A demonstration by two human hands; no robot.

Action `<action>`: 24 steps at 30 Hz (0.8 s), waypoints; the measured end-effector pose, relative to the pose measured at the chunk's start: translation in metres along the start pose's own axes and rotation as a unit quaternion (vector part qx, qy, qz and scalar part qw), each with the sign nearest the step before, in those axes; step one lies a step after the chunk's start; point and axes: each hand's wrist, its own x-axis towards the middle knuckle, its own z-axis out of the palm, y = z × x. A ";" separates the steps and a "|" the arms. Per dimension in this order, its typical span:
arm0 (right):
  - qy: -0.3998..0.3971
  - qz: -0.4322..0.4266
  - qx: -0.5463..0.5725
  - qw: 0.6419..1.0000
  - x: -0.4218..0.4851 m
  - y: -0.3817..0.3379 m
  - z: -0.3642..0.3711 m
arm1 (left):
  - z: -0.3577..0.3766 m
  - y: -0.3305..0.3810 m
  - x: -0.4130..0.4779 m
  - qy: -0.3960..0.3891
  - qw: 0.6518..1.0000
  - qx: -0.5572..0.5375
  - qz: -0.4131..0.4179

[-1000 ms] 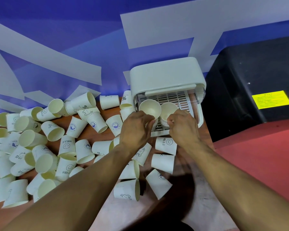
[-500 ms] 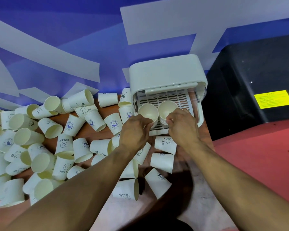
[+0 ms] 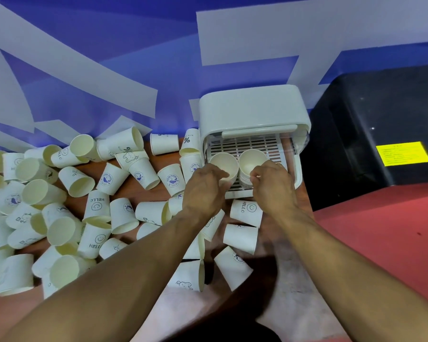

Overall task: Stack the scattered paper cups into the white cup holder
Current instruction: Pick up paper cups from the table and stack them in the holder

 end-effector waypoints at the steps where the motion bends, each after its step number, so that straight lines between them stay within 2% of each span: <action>1: 0.009 0.004 0.009 1.000 -0.002 -0.002 -0.001 | -0.001 0.000 -0.004 0.016 1.000 -0.003 0.014; 4: 0.053 -0.023 0.040 0.998 -0.012 -0.015 -0.004 | -0.012 -0.005 -0.014 0.044 0.998 -0.008 0.033; 12: 0.075 -0.131 0.089 0.985 -0.016 -0.094 0.001 | -0.059 -0.059 -0.035 0.111 0.992 -0.003 -0.059; 19: 0.000 -0.176 0.108 0.978 0.002 -0.161 0.032 | -0.108 -0.126 -0.045 0.164 0.977 -0.006 -0.133; 24: -0.056 -0.163 0.137 0.975 0.029 -0.205 0.058 | -0.131 -0.171 -0.039 0.170 0.969 -0.033 -0.178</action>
